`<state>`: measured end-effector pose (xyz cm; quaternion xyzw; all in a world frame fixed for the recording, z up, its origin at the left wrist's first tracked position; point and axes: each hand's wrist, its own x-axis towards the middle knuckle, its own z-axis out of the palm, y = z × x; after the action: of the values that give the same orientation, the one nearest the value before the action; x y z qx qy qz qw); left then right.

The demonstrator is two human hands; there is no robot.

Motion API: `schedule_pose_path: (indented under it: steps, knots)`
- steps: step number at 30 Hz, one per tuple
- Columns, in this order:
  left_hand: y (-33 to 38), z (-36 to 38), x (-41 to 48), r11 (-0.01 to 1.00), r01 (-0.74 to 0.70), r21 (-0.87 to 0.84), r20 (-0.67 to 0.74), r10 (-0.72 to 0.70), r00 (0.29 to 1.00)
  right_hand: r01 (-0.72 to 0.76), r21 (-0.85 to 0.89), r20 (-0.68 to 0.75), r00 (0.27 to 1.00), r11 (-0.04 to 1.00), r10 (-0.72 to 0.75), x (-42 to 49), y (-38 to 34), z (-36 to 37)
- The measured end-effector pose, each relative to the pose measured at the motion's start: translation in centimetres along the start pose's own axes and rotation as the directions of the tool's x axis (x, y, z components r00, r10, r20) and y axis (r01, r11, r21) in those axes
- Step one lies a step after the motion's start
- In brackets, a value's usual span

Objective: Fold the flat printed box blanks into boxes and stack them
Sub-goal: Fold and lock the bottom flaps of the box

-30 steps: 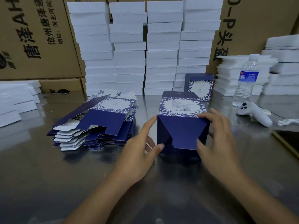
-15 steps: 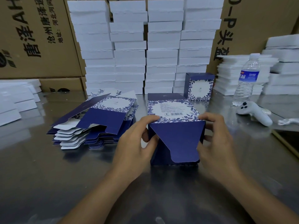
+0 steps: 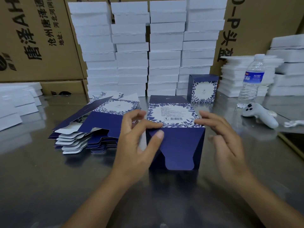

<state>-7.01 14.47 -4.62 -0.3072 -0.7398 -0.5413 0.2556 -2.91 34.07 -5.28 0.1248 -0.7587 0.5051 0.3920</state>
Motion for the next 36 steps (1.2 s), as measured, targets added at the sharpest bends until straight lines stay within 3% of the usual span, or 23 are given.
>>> schedule_pose_path:
  steps: [4, 9, 15, 22, 36]
  knots:
    - [0.0, 0.2, -0.2, 0.999, 0.019, 0.039, 0.13, -0.024, 0.991, -0.002, 0.026, -0.032, 0.999, 1.0, 0.003, 0.0, -0.2, 0.1]
    - [0.1, 0.8, -0.2, 0.985, -0.066, 0.158, -0.016, 0.07, 0.997, 0.131, -0.196, 0.045, 0.991, 0.972, -0.125, -0.6, -0.4, 0.6]
    - [0.4, 1.1, -0.1, 0.993, -0.075, 0.091, -0.075, 0.082, 0.994, 0.298, -0.364, -0.009, 0.946, 0.883, -0.323, -0.4, -0.8, 1.3]
    - [0.7, 1.6, -0.2, 0.968, -0.219, 0.125, -0.077, 0.23, 0.97, 0.34, -0.315, -0.074, 0.922, 0.886, -0.38, 0.1, -1.4, 2.0]
    - [0.6, 1.4, 0.0, 0.952, -0.285, 0.108, -0.099, 0.296, 0.95, 0.433, -0.377, -0.031, 0.878, 0.819, -0.478, 0.2, -1.1, 1.6]
